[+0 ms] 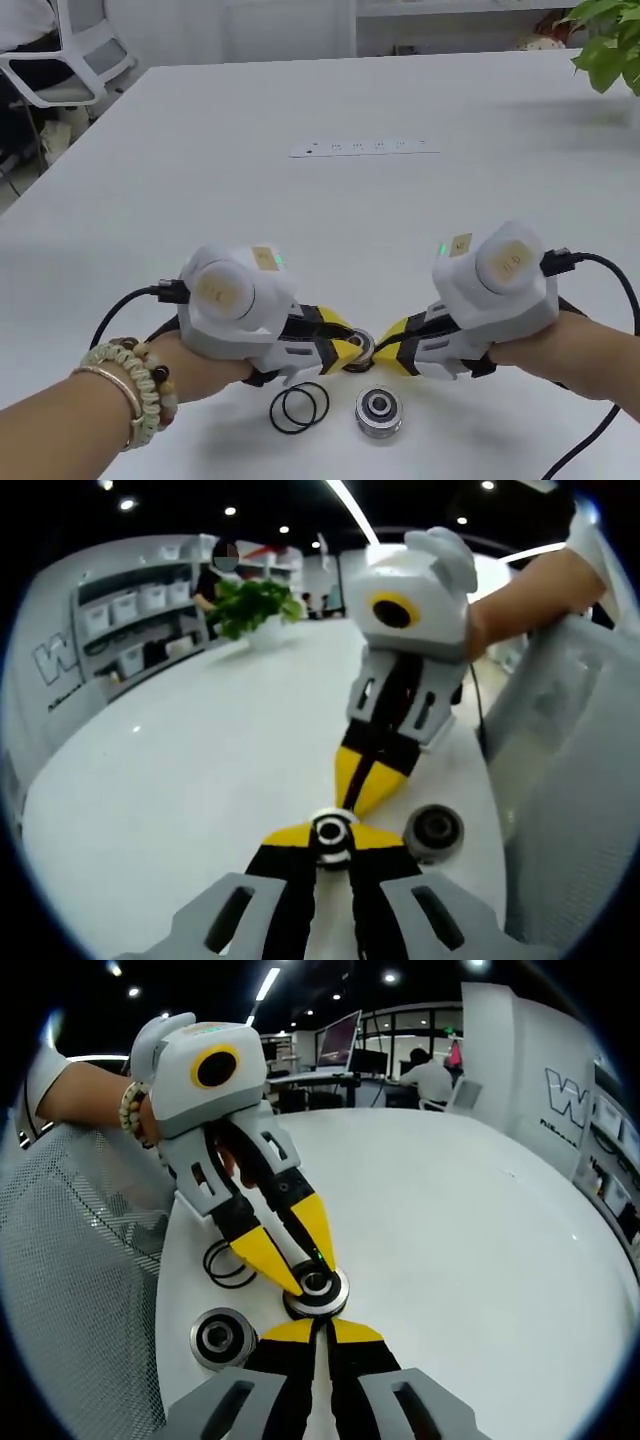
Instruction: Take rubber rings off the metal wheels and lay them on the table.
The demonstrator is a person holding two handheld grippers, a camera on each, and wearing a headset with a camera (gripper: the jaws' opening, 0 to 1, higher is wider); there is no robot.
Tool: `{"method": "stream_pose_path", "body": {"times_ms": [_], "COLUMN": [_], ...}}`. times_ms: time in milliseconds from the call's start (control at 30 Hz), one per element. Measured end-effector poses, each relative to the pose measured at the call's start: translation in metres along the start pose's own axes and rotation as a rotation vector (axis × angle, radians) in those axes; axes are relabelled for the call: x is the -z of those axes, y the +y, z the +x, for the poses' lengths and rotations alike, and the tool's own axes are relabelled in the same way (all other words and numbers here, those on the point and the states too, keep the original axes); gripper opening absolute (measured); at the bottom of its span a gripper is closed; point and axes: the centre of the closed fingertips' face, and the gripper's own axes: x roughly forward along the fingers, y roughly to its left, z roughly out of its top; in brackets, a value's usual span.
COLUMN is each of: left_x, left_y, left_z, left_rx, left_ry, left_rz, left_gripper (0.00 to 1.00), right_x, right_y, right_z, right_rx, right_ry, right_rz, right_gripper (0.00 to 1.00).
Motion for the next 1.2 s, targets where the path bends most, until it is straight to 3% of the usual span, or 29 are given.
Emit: {"method": "stream_pose_path", "body": {"times_ms": [200,267,333,400,600,733,1200], "left_x": [0.0,0.0,0.0,0.0,-0.001,-0.001,-0.001], "left_y": [-0.001,-0.001,-0.002,-0.002,-0.003,-0.003,-0.001], "left_z": [0.0,0.0,0.0,0.0,0.001,0.001,0.001], "left_rx": [0.004,0.006,0.007,0.008,0.016,0.018,0.019], "left_ry": [0.001,0.0,0.0,0.0,-0.004,-0.005,-0.019], "left_rz": [0.002,0.001,0.0,-0.001,-0.002,-0.003,-0.026], "left_gripper": [0.13,0.13,0.13,0.13,0.13,0.12,0.12], "right_x": [0.0,0.0,0.0,-0.003,-0.003,-0.013,-0.014], "right_y": [-0.006,-0.007,-0.007,-0.011,-0.009,-0.007,0.001], "right_z": [-0.002,-0.003,-0.004,-0.007,-0.009,-0.011,-0.011], "right_rx": [0.02,0.021,0.014,0.003,-0.021,-0.047,-0.068], "right_ry": [0.003,-0.002,-0.009,-0.051,-0.056,-0.091,-0.075], "right_rz": [0.051,0.102,0.198,0.3,0.422,0.532,0.533], "right_gripper": [0.0,0.0,0.0,0.0,0.0,0.0,0.0]}}
